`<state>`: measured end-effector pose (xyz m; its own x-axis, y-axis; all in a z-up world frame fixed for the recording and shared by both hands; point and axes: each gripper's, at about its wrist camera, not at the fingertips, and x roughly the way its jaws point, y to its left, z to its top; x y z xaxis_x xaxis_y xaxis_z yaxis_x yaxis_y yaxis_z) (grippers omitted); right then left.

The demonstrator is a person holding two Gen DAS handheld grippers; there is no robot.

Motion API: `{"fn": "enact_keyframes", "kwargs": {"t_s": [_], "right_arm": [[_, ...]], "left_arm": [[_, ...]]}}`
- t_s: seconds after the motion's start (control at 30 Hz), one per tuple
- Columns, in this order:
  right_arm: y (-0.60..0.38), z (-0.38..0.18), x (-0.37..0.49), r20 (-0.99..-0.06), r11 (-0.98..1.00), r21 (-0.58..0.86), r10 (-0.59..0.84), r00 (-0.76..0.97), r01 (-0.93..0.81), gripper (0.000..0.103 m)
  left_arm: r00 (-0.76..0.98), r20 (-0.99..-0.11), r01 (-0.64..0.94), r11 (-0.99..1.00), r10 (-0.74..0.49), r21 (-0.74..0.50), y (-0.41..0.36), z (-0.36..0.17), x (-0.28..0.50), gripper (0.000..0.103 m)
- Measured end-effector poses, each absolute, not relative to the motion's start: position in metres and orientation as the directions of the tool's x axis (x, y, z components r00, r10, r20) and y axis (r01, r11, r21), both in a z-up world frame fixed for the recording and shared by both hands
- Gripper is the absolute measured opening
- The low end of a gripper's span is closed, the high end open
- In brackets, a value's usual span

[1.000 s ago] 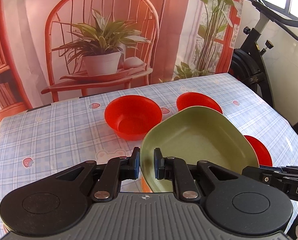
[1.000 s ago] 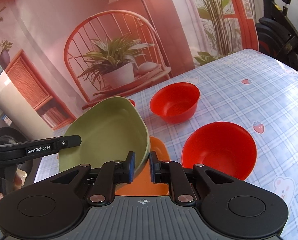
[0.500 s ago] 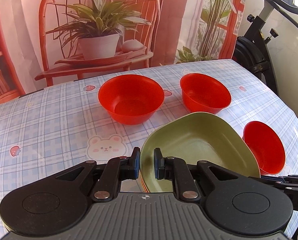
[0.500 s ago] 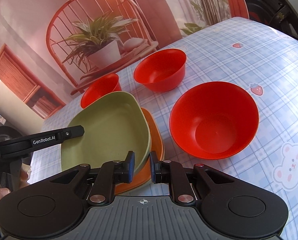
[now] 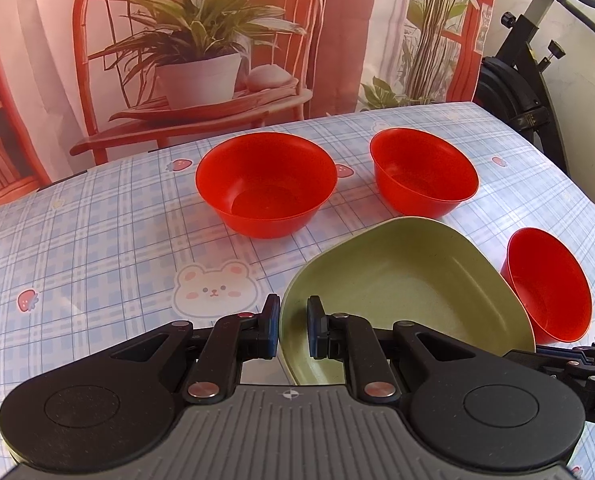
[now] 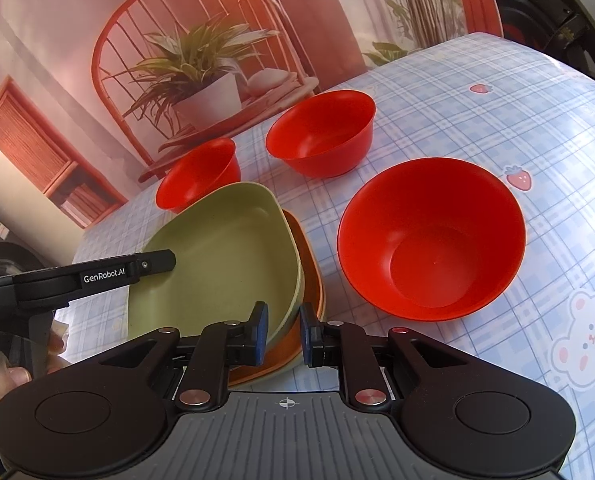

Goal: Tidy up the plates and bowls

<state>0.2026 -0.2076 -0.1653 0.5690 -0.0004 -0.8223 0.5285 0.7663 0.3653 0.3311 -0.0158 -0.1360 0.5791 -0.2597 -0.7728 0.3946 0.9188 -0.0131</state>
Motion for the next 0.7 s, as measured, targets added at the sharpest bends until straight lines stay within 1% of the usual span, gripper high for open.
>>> {"fn": "enact_keyframes", "kwargs": {"t_s": [0.37, 0.4, 0.43, 0.47, 0.6, 0.7], "right_arm": [[-0.2060, -0.1637, 0.2031, -0.822, 0.792, 0.345, -0.004, 0.570, 0.504, 0.018], [-0.2055, -0.1635, 0.2034, -0.822, 0.796, 0.341, -0.006, 0.569, 0.501, 0.021], [-0.2049, -0.1630, 0.2034, -0.825, 0.801, 0.332, -0.011, 0.565, 0.499, 0.025], [-0.2042, -0.1628, 0.2035, -0.827, 0.804, 0.325, -0.014, 0.563, 0.498, 0.026], [-0.2081, -0.1623, 0.2007, -0.825, 0.804, 0.320, -0.022, 0.564, 0.501, 0.026], [-0.2096, -0.1563, 0.1963, -0.816, 0.814, 0.295, -0.056, 0.575, 0.499, 0.026]], "left_arm": [[0.586, -0.771, 0.388, 0.922, -0.247, 0.000, -0.0175, -0.1406, 0.3316, 0.015], [0.588, -0.771, 0.386, 0.922, -0.247, -0.001, -0.0173, -0.1405, 0.3316, 0.015], [0.589, -0.770, 0.381, 0.924, -0.247, -0.005, -0.0169, -0.1404, 0.3315, 0.015], [0.589, -0.769, 0.378, 0.926, -0.248, -0.009, -0.0166, -0.1404, 0.3314, 0.015], [0.594, -0.765, 0.369, 0.929, -0.250, -0.017, -0.0150, -0.1409, 0.3286, 0.015], [0.602, -0.757, 0.353, 0.935, -0.255, -0.034, -0.0111, -0.1382, 0.3269, 0.015]]}}
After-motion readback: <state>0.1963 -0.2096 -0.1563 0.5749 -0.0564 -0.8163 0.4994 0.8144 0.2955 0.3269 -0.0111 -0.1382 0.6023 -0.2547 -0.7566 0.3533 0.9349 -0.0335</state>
